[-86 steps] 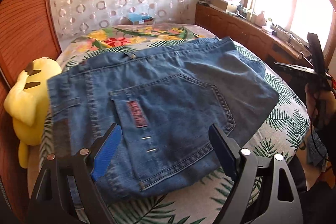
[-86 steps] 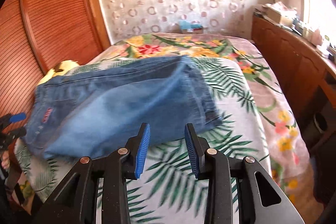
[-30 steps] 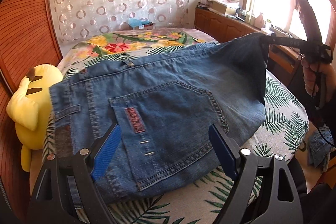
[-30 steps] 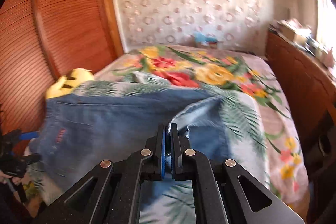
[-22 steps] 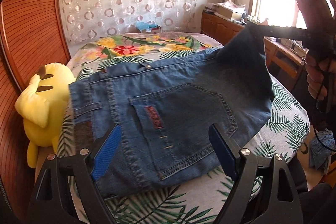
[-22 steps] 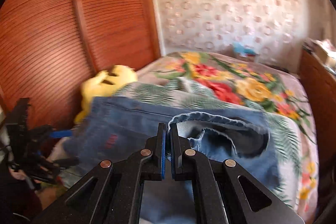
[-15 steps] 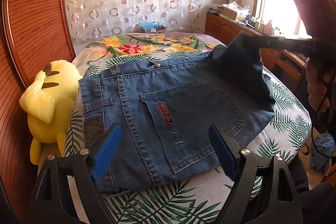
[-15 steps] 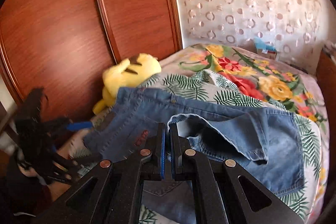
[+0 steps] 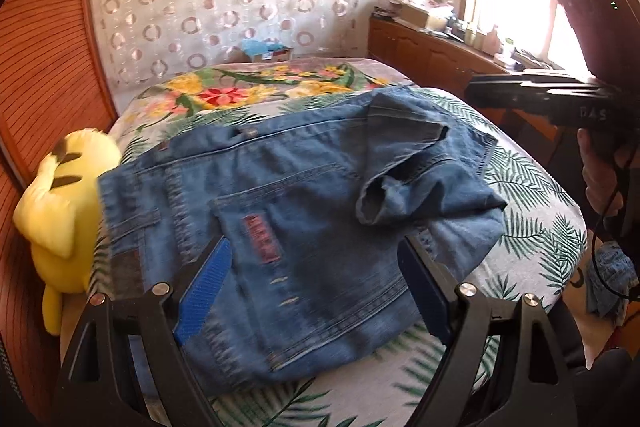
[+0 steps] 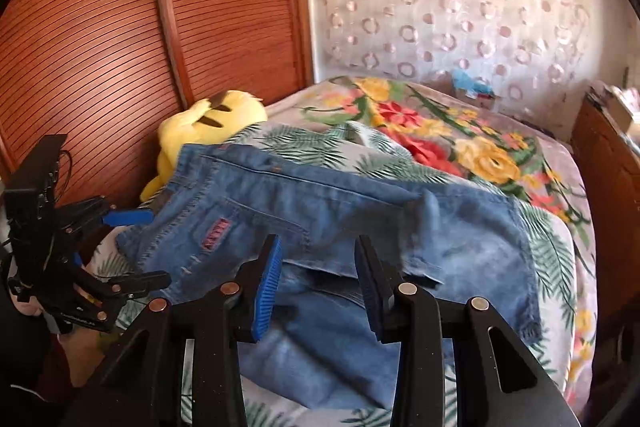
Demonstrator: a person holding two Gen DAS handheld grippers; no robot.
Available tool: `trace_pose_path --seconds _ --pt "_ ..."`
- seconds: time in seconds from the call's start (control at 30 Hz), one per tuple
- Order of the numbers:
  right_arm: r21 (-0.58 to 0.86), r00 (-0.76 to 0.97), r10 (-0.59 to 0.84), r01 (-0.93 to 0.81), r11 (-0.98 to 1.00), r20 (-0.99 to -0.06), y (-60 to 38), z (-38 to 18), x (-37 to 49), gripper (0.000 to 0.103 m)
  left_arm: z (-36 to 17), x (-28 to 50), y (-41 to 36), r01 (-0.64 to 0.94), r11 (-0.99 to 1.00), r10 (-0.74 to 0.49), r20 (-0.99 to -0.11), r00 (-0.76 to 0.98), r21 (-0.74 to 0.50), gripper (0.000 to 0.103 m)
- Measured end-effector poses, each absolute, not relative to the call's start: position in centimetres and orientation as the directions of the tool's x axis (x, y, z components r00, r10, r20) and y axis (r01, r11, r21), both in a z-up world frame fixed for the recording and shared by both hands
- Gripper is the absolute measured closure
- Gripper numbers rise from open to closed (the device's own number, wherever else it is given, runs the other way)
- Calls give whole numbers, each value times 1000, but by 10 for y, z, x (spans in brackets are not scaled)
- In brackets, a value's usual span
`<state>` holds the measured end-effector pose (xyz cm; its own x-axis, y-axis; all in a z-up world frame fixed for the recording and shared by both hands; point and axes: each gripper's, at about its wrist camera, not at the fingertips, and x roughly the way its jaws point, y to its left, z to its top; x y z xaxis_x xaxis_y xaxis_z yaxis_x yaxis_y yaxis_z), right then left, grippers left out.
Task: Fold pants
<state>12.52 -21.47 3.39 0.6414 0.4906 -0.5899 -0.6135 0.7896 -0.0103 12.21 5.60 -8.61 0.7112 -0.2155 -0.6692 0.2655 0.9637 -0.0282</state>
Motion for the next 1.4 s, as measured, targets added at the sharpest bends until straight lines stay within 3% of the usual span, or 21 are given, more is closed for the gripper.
trace_pose_path --seconds 0.07,0.4,0.6,0.87,0.9,0.97,1.03,1.4 --pt "-3 650 475 -591 806 -593 -223 26 127 64 -86 128 44 299 954 -242 -669 703 -31 18" --pt "74 650 421 -490 869 -633 -246 -13 130 64 -96 166 4 404 911 -335 -707 623 -76 66" --pt "117 646 410 -447 887 -644 -263 -32 127 64 -109 179 -6 414 907 -335 -740 583 -84 74" --pt "150 637 406 -417 896 -655 -274 -52 123 64 -124 191 -4 374 920 -321 -776 543 -119 75" --pt "152 639 406 -414 898 -653 -274 -54 121 64 -124 192 -5 375 920 -320 -774 546 -115 75" --pt "158 641 407 -410 898 -650 -277 -55 122 64 -123 188 -8 404 907 -340 -766 546 -114 90" --pt "162 645 407 -405 900 -647 -279 -54 122 64 -116 184 -9 398 914 -315 -763 565 -82 99" --pt "166 659 434 -430 888 -614 -279 -40 126 64 -47 132 54 323 945 -272 -657 703 -45 101"
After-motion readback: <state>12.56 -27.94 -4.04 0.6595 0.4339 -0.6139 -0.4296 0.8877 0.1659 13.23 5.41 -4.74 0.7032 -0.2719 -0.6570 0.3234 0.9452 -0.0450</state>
